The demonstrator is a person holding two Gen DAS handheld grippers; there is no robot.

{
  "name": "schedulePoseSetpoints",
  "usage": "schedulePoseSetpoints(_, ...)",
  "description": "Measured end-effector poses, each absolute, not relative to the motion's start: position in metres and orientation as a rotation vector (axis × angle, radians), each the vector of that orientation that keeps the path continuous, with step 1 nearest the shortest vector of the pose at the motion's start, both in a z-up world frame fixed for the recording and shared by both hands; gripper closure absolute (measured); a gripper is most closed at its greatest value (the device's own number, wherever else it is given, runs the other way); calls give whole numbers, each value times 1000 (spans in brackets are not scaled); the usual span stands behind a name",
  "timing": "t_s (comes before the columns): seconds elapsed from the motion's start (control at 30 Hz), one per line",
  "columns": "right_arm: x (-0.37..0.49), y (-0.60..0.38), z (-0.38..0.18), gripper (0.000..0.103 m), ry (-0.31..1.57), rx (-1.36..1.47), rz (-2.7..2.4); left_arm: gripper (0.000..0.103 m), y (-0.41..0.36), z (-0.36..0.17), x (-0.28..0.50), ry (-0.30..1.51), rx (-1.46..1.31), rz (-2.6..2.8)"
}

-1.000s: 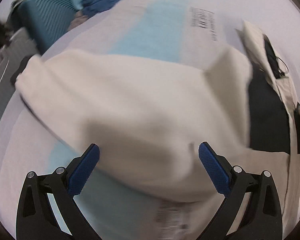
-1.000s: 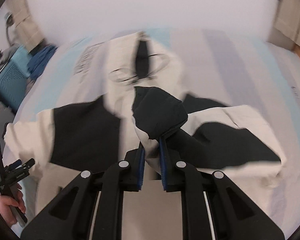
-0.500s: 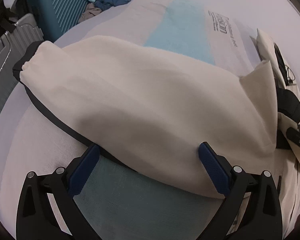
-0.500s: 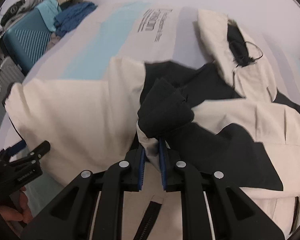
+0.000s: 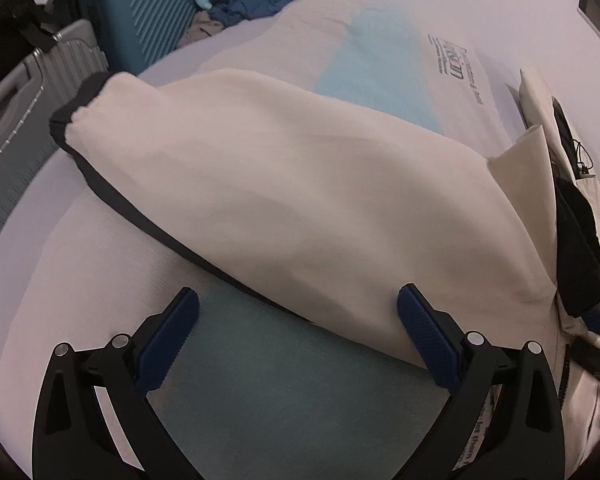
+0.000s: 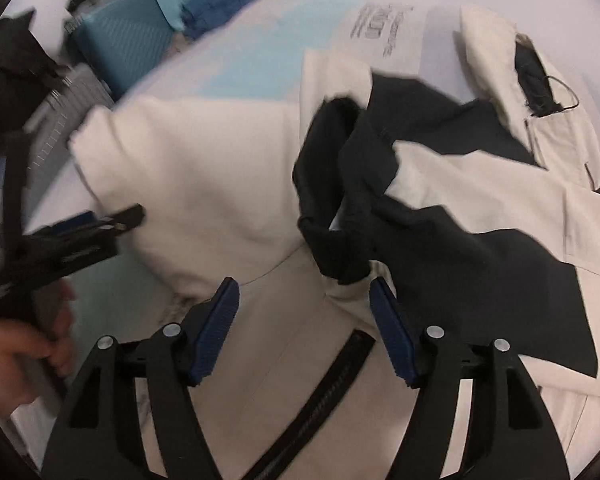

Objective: Fold large clothes
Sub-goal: 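Carry the held sleeve across the jacket body and release it, then grasp the other black sleeve cuff with the left tool and lift it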

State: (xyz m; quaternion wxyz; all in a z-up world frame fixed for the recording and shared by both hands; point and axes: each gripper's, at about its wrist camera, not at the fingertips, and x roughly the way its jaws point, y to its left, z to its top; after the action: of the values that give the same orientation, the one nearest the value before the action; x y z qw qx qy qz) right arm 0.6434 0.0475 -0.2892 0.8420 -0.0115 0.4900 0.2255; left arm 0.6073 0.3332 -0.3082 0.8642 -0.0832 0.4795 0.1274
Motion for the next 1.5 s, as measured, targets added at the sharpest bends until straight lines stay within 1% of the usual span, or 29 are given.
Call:
schedulePoseSetpoints(0.07,646,32,-272,38,971,-15,439,6,339,-307,607,1000,-185,279)
schedulePoseSetpoints(0.13,665,17,-268,46,977,37,397,6,346,-309,606,999,-193,297)
schedulePoseSetpoints(0.17,677,13,-270,57,989,27,354,6,351,-310,606,1001,-201,310)
schedulePoseSetpoints(0.2,689,11,-277,73,1019,26,341,6,353,-311,606,1001,-206,316)
schedulePoseSetpoints(0.27,706,16,-293,85,1092,11,322,6,357,-312,607,1000,-219,331)
schedulePoseSetpoints(0.3,709,22,-301,88,1112,-6,326,6,359,-312,607,999,-221,334)
schedulePoseSetpoints(0.4,712,45,-321,88,1168,-81,349,6,364,-313,609,995,-222,340)
schedulePoseSetpoints(0.5,711,59,-336,88,1185,-130,344,6,379,-311,609,992,-270,358)
schedulePoseSetpoints(0.6,711,55,-332,88,1184,-126,352,6,404,-302,610,978,-315,386)
schedulePoseSetpoints(0.63,710,51,-327,87,1180,-120,355,6,413,-298,612,970,-317,395)
schedulePoseSetpoints(0.67,707,42,-320,81,1166,-96,358,6,426,-294,614,961,-315,407)
schedulePoseSetpoints(0.7,703,35,-312,71,1149,-75,358,6,441,-289,618,955,-313,418)
schedulePoseSetpoints(0.77,694,19,-298,61,1115,-52,352,6,467,-284,624,944,-310,440)
schedulePoseSetpoints(0.97,697,-42,-286,61,1077,-62,267,6,555,-291,637,960,-477,482)
schedulePoseSetpoints(1.17,702,-119,-292,61,1118,-28,114,6,582,-299,661,1003,-510,451)
schedulePoseSetpoints(1.33,685,-158,-293,61,1128,13,56,5,601,-309,674,1015,-613,463)
schedulePoseSetpoints(1.43,676,-170,-298,61,1148,46,37,5,598,-308,678,1025,-599,482)
schedulePoseSetpoints(1.47,673,-174,-300,61,1157,56,36,7,597,-308,680,1029,-589,491)
schedulePoseSetpoints(1.5,672,-174,-300,61,1162,59,37,12,598,-308,681,1036,-587,496)
